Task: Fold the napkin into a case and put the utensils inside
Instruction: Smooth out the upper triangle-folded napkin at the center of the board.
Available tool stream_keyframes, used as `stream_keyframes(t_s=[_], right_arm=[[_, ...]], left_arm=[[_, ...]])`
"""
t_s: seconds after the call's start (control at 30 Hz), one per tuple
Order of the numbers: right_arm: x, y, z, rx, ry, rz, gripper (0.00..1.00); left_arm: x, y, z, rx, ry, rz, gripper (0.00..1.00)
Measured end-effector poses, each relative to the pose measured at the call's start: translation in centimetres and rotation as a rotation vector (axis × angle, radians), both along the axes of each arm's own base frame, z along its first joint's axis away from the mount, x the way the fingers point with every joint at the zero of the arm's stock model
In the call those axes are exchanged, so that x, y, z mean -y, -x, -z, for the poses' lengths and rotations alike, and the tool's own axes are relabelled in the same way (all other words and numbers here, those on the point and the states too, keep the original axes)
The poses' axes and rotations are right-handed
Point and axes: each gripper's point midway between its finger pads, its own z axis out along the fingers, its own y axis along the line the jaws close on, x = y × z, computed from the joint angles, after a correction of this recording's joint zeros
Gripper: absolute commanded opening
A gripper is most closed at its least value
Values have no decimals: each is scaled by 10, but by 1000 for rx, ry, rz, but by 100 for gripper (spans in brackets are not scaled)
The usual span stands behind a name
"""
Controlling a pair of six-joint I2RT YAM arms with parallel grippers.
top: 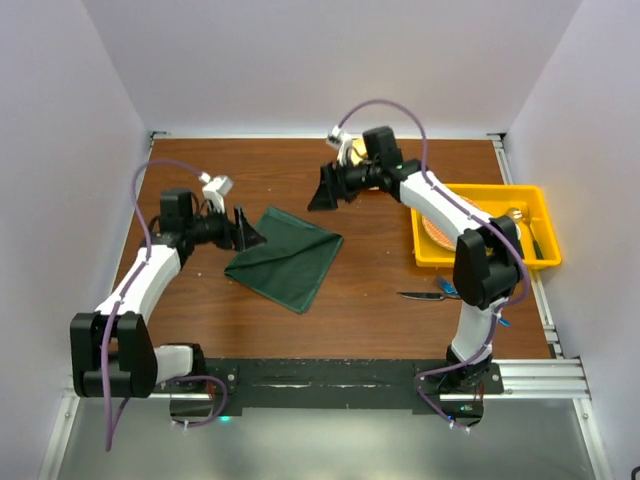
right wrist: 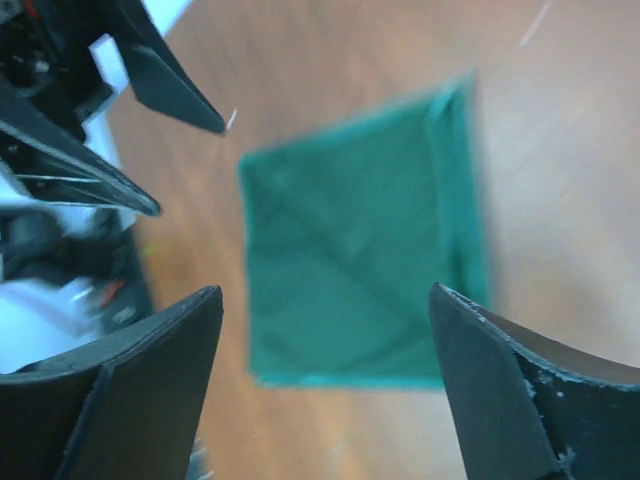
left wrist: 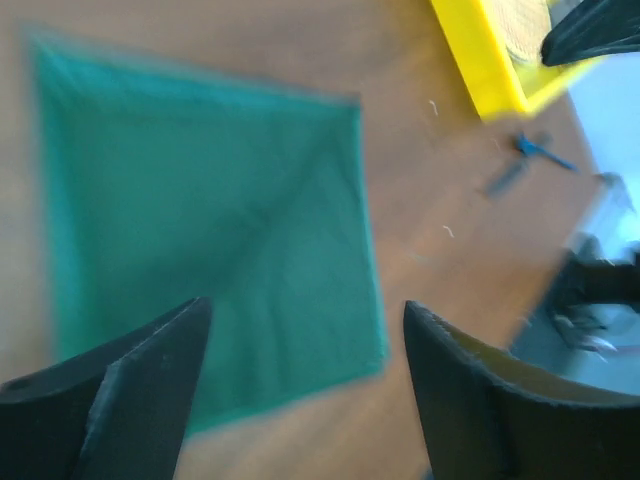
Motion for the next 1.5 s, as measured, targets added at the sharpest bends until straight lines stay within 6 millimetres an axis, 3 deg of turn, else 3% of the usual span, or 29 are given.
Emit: stream_keyframes(t_s=[0.1,0.23,0.3,0.43,0.67,0.77,1.07,1.3,1.43,1.5], right_arm=[[-6,31,36,-153,11,-29,73],[-27,67,54,-241,4,-92,61],[-39,82,58,-260,-1,-128,53],[-58,99,65,-285,-12,-180,48],[-58,87,112,-374,27,-144,44],[-56,79,124,-392,33,-125,42],[-47,52,127,-409,-3,-49,42],[-42,38,129,-422,-27,-6,42],[-37,33,148,-465,-15,27,40],[-31,31,157,-489,-5,55,39]], left_arm=[[7,21,31,-134,96,-8,51],[8,29,54,-231,174,-49,34],[8,27,61,-256,190,-54,32],[9,23,77,-299,197,-56,28],[10,16,106,-375,201,-52,24],[10,12,114,-389,205,-48,24],[10,-9,121,-361,202,-24,25],[10,-10,132,-379,198,-12,30],[12,-7,124,-359,213,26,35],[13,-3,111,-330,219,57,36]])
